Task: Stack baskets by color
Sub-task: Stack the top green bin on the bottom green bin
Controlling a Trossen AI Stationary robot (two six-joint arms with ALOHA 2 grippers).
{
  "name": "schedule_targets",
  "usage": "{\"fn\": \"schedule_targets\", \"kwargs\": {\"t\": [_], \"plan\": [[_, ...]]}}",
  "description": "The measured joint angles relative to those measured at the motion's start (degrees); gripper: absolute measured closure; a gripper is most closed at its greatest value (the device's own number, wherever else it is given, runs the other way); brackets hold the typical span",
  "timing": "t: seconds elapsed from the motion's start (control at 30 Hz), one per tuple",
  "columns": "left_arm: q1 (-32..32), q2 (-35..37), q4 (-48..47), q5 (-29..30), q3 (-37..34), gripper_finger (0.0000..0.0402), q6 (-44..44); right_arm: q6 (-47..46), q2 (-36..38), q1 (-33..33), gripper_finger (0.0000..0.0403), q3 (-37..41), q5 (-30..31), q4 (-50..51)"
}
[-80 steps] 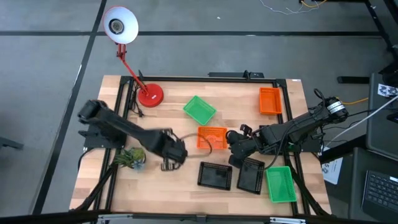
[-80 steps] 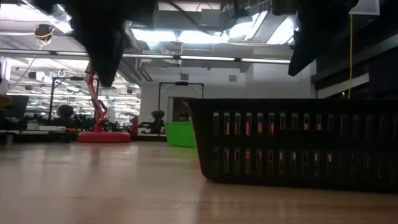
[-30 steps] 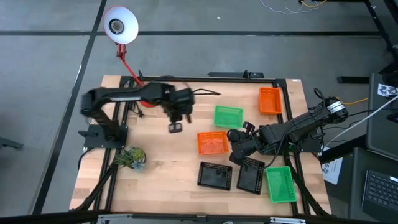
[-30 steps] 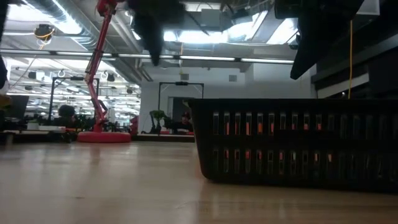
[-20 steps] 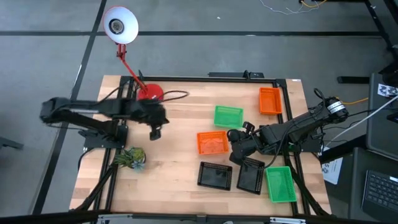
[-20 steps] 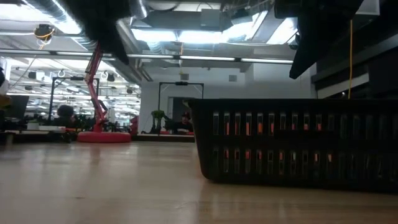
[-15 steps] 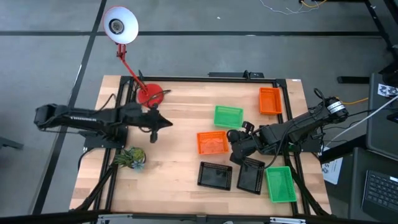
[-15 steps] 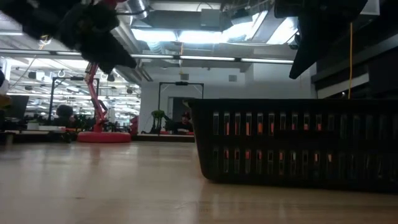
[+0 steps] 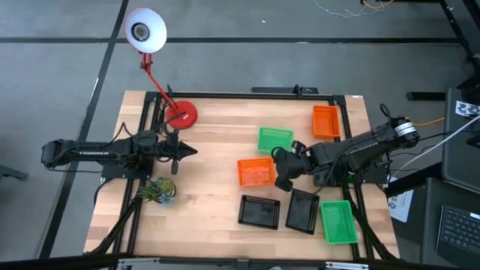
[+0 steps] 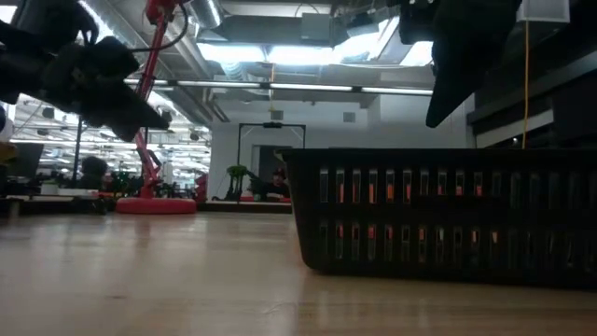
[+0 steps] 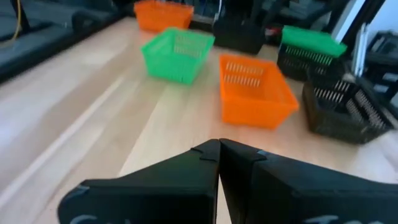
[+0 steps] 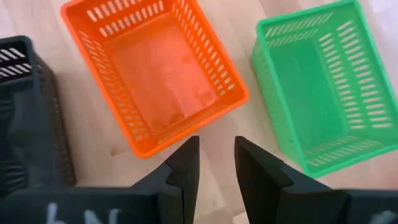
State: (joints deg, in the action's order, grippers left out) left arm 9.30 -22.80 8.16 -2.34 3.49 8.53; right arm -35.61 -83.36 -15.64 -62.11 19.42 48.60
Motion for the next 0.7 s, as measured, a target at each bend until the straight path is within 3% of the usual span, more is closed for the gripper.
{"fn": "schedule_targets", "kwargs": {"t": [0.2,0.4,0.57,0.7], "plan": [[-0.3,9.6,-6.7,-1.5,0.0,0.0402,-4.2,8.1,-0.4,6.9,0.0303,-2.3,-1.6,-3.3],[-1.9,16.5,-6.8,0.0,-2.9,0.0402,-5.4,21.3,-4.2,17.5,0.0303,-8.0,-4.1,-3.6],[-2.7,17.5,-7.1,0.8,-2.9,0.0402,-8.2,33.4,-9.3,22.9,0.0303,-9.8,-10.6,-2.9],[-2.8,16.1,-7.4,1.8,-2.9,0.0401,-7.6,34.7,-12.7,24.3,0.0303,-9.8,-13.1,1.8]]}}
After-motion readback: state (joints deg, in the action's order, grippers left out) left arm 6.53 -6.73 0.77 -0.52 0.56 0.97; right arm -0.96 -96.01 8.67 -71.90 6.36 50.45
